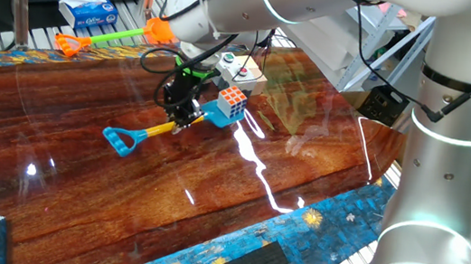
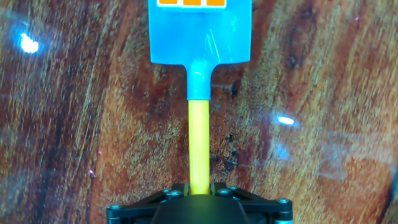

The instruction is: Use a shovel to scoop up an object

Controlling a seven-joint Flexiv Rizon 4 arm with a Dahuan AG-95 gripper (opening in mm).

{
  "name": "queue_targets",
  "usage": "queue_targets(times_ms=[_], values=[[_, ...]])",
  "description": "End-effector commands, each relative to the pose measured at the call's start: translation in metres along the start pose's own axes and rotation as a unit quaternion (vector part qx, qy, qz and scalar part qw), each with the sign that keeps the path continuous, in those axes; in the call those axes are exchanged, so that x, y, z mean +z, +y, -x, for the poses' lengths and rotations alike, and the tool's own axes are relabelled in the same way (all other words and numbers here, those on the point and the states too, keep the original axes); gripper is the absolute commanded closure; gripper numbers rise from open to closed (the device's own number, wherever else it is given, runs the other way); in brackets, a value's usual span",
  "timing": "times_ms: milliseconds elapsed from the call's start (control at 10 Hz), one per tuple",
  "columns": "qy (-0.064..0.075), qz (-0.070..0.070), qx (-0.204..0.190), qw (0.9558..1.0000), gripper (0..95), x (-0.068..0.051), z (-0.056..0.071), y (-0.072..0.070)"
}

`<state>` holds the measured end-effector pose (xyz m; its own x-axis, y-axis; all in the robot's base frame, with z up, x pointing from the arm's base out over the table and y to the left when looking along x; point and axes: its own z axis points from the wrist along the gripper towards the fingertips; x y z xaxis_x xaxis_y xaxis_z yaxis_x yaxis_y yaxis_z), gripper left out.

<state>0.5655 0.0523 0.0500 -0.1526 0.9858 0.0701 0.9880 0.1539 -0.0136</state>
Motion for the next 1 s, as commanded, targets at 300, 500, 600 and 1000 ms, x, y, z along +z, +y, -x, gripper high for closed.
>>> queue_targets(times_ms=[300, 500, 600, 1000], values=[[-0.002, -0.017, 0.014, 0.9997, 95.0, -0.0012, 0.0003, -0.0017], [-0.002, -0.024, 0.02, 0.9995, 95.0, -0.0012, 0.0003, -0.0017], [-0.005, -0.031, 0.037, 0.9988, 95.0, -0.0012, 0.0003, -0.0017], [-0.02, -0.034, 0.076, 0.9963, 95.0, 0.0012, -0.0009, -0.0056]])
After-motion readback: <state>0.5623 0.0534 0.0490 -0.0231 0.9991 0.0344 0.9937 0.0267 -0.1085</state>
